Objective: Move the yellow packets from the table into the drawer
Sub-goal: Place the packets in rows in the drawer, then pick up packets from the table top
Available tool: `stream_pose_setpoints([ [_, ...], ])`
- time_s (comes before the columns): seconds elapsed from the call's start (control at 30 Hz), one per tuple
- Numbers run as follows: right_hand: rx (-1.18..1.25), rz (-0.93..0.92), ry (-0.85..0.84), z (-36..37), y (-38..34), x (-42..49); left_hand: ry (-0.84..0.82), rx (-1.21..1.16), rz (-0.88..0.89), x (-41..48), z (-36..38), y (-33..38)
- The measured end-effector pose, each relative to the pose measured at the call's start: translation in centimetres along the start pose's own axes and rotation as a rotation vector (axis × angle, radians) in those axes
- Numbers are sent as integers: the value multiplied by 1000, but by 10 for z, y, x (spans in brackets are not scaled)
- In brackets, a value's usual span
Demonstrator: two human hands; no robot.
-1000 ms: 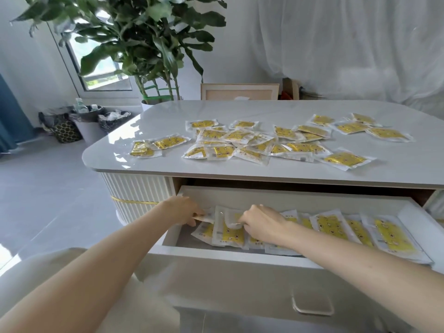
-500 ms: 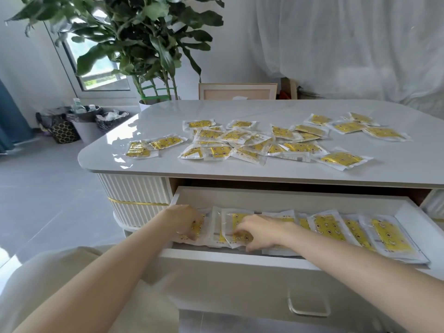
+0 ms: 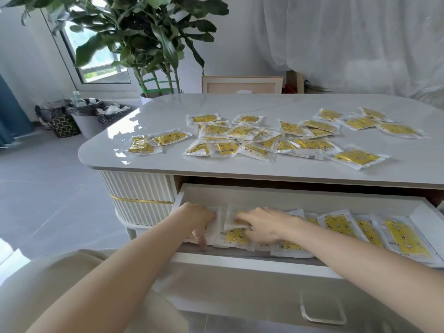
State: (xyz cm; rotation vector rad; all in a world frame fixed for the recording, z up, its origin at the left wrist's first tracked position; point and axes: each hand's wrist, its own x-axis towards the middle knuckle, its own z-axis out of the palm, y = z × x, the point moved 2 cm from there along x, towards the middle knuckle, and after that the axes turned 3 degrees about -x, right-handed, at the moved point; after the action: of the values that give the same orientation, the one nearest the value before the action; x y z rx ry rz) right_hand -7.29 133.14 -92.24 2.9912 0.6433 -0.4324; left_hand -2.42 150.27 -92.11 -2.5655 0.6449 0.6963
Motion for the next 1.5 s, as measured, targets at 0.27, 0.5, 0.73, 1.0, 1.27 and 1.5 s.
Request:
stream_pose_setpoints([
  [0.27,-126,-22,-53,8,4,2,29,-33,-24,0,-2,8],
  [0.5,-176,-50,-41,5,9,-6,82,-16,-43,-6,2,11],
  [0.73,16,14,50,-42,12,-28,238,-85,5,-24,-27,14],
  [1.0,181,153,361,-104,31,-65,464,-208,79,-73,-76,4],
  [1.27,142,522,599,-103,96,-81,785,-465,162,-84,-109,10],
  [1.5,204,839,434,-81,140,-83,927,-459,278,-59,-144,43],
])
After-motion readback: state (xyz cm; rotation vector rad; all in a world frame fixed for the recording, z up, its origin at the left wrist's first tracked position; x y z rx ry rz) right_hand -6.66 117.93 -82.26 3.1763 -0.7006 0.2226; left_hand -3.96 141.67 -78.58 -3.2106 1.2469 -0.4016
